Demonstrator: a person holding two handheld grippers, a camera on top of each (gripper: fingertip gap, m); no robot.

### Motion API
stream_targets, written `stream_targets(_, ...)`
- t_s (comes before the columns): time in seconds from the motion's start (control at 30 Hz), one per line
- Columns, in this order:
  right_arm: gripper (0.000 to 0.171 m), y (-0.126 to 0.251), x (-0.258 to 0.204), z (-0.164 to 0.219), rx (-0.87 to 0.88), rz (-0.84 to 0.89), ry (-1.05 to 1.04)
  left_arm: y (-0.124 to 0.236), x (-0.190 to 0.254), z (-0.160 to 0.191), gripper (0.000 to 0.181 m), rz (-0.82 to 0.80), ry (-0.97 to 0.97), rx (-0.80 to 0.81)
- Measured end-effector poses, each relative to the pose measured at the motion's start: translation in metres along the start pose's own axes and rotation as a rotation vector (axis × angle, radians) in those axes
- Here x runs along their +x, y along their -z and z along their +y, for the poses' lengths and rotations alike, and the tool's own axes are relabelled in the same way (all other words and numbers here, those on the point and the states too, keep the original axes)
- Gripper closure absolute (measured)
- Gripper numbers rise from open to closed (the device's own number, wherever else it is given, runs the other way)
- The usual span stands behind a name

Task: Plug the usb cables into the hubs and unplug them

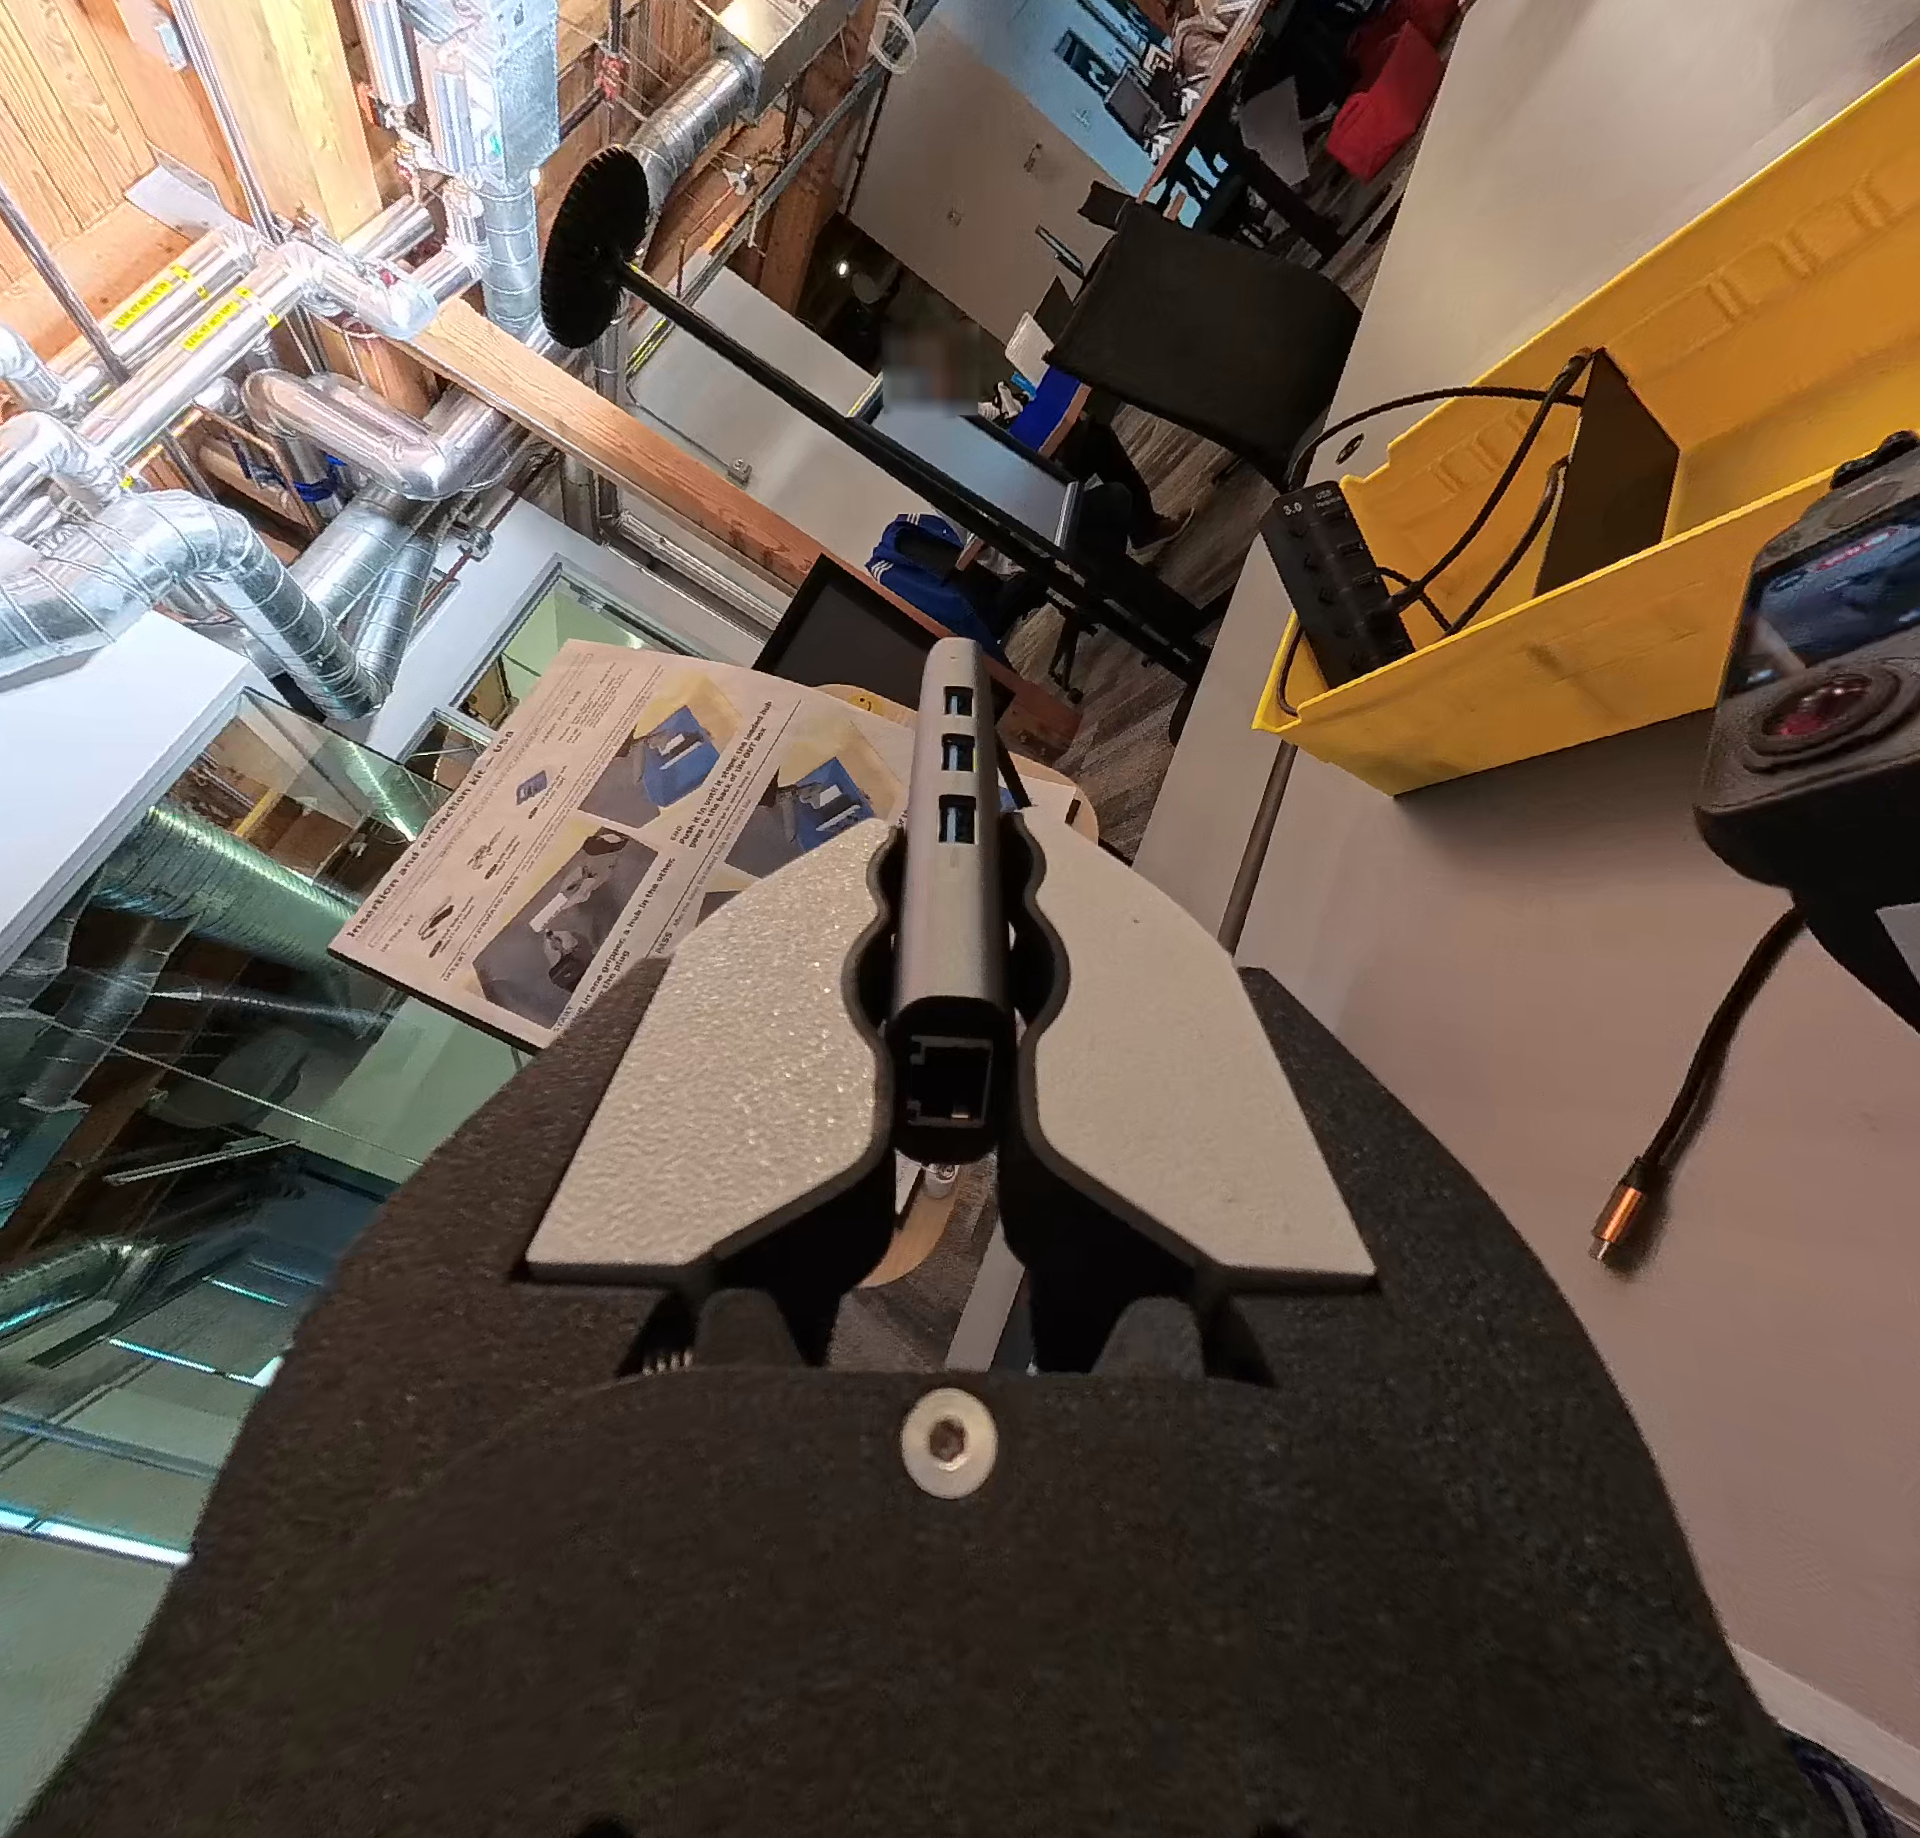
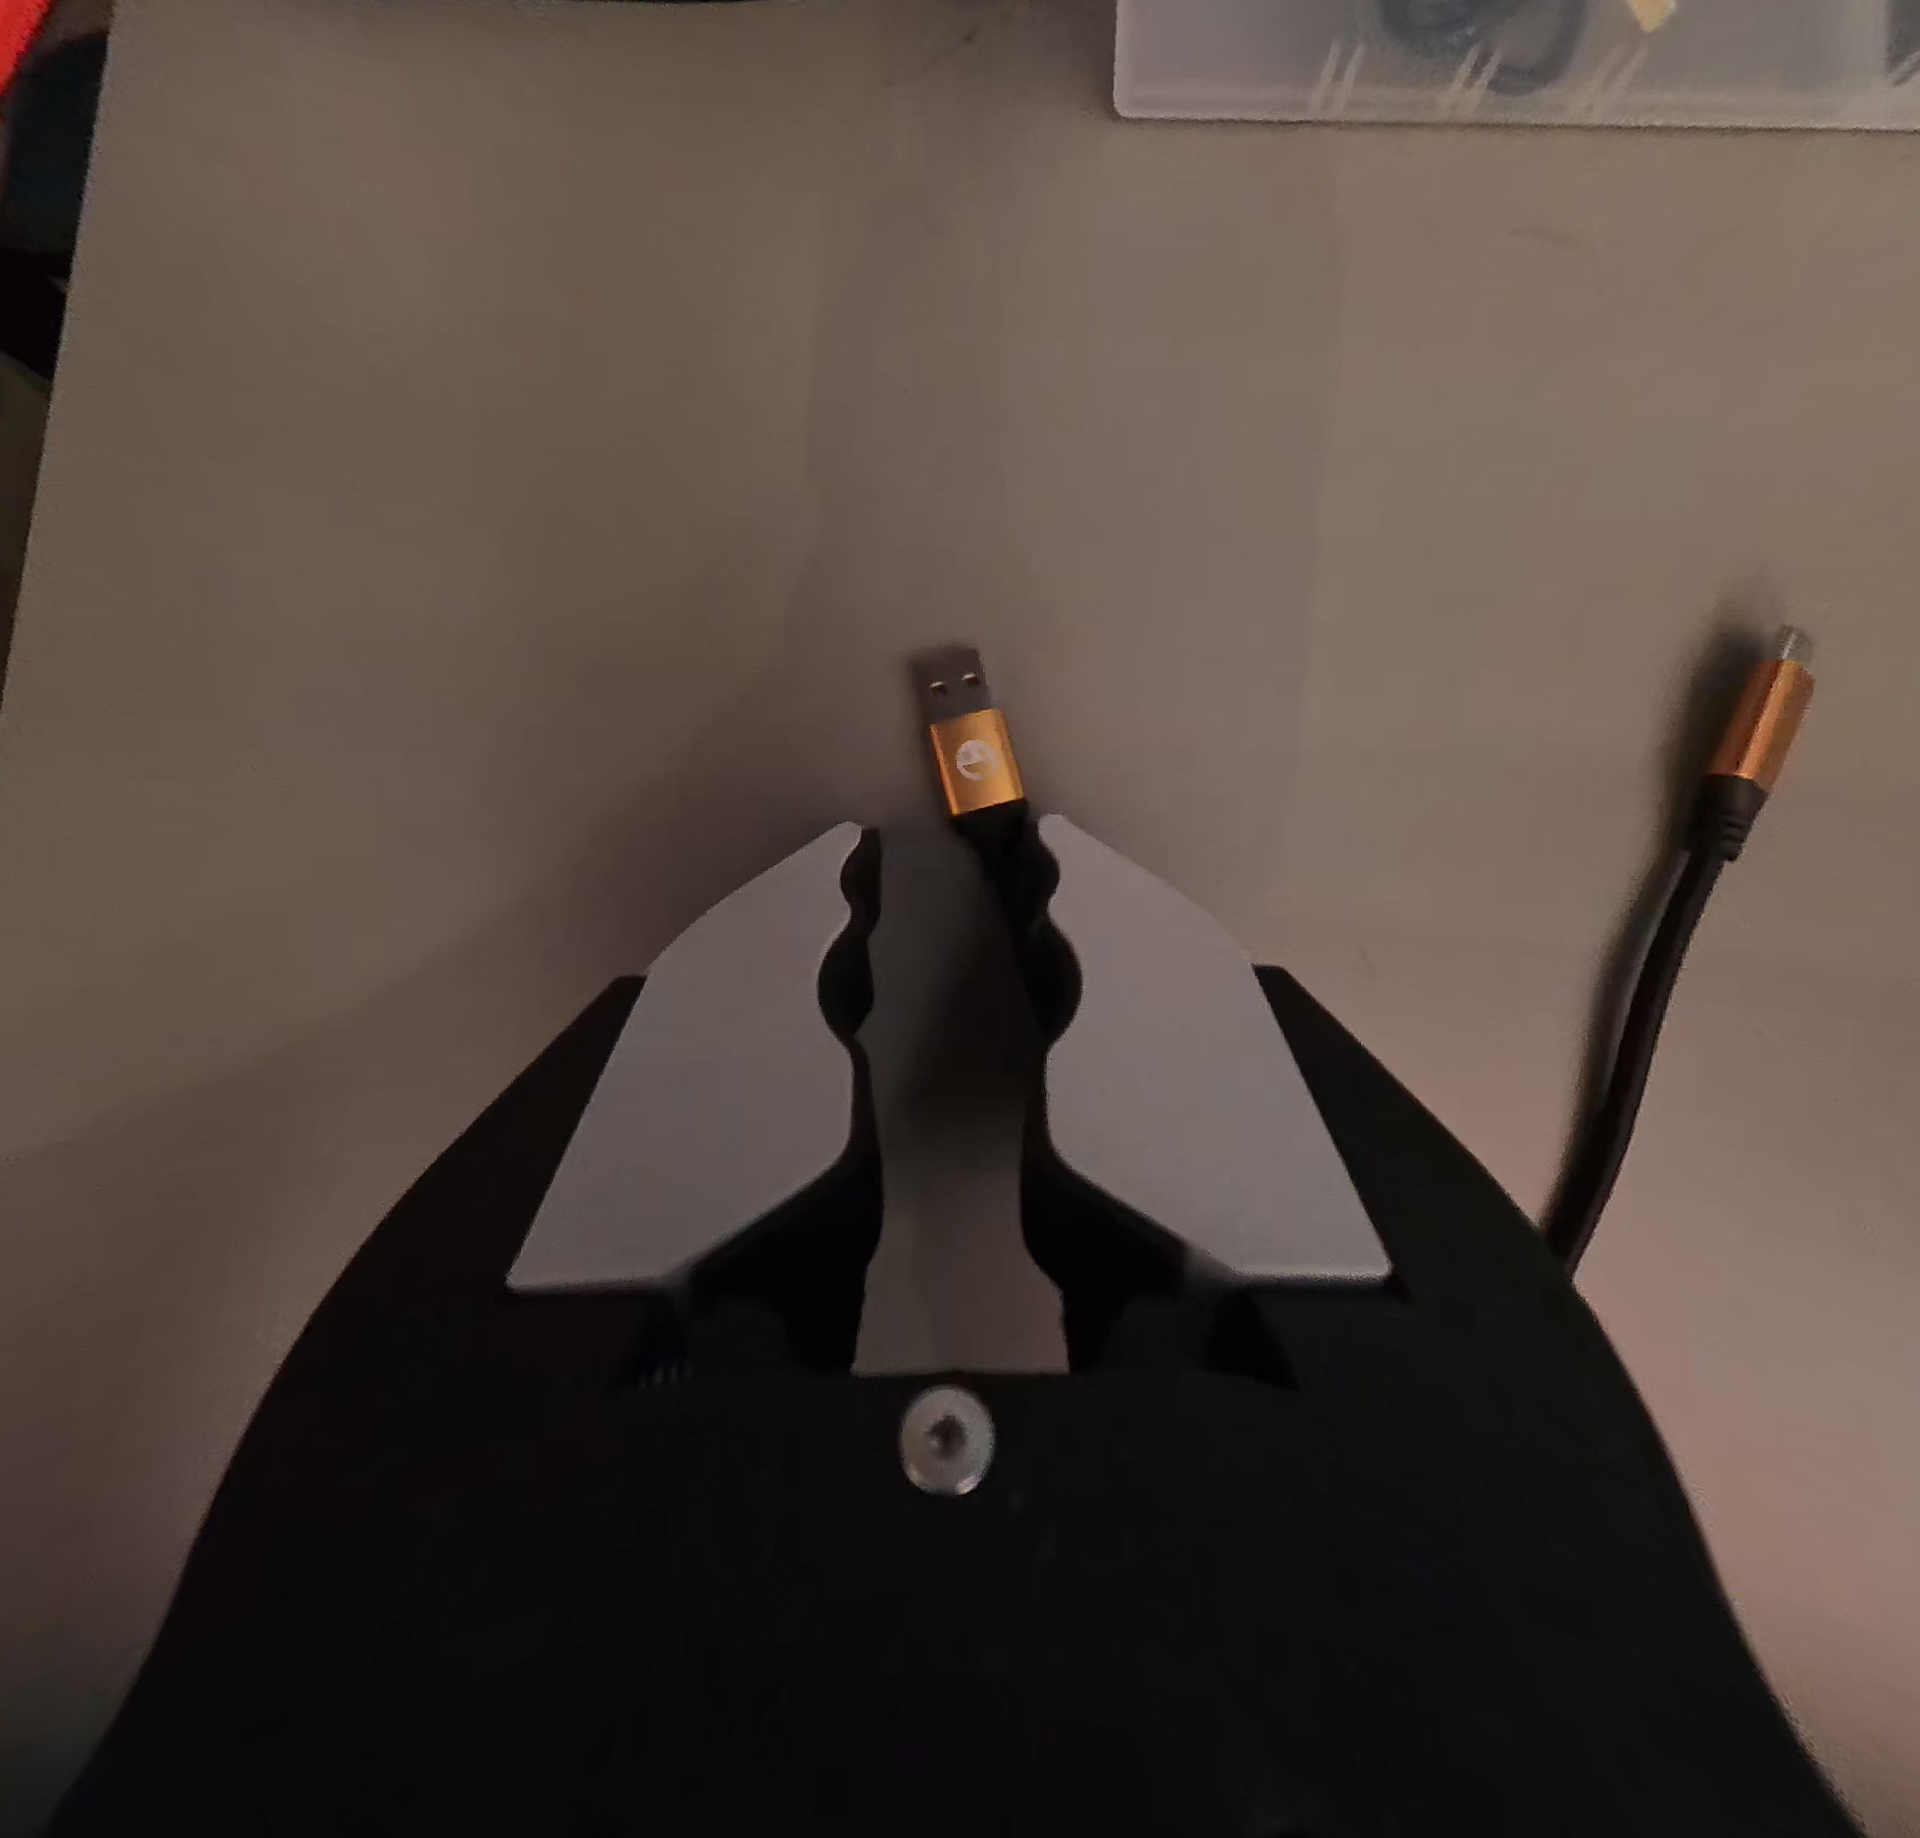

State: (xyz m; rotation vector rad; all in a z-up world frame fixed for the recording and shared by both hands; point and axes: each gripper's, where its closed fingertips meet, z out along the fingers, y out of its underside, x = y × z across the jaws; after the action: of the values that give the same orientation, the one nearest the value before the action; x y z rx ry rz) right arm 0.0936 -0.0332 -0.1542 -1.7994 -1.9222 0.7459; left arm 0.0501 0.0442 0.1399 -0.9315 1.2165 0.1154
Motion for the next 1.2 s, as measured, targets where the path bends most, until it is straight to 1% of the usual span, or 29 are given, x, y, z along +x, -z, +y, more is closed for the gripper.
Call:
stream_targets(0.23,0.159,0.002,0.009,0.003,0.039,0.029,0.025,-0.004,0.004,0.003,0.165,0.012,-0.002,-0.011)
stream_targets(0.4,0.16,0.0,0.01,0.0,0.095,0.005,-0.018,-0.006,0.007,0.003,0.165,0.02,-0.005,-0.016)
stream_targets(0.6,0.162,-0.001,0.012,-0.002,0.101,-0.009,-0.065,-0.007,0.009,0.003,0.165,0.022,-0.01,-0.02)
stream_targets(0.87,0.163,-0.005,0.007,-0.015,0.12,0.014,-0.012,-0.003,0.005,0.002,0.165,0.01,-0.013,-0.021)
stream_targets(1.03,0.163,0.017,0.002,-0.039,0.243,0.015,0.002,-0.004,0.003,0.007,0.165,-0.005,-0.029,-0.04)
stream_targets(1.2,0.163,0.061,-0.001,-0.061,0.391,0.045,0.021,-0.008,0.004,0.016,0.165,-0.006,-0.025,-0.061)
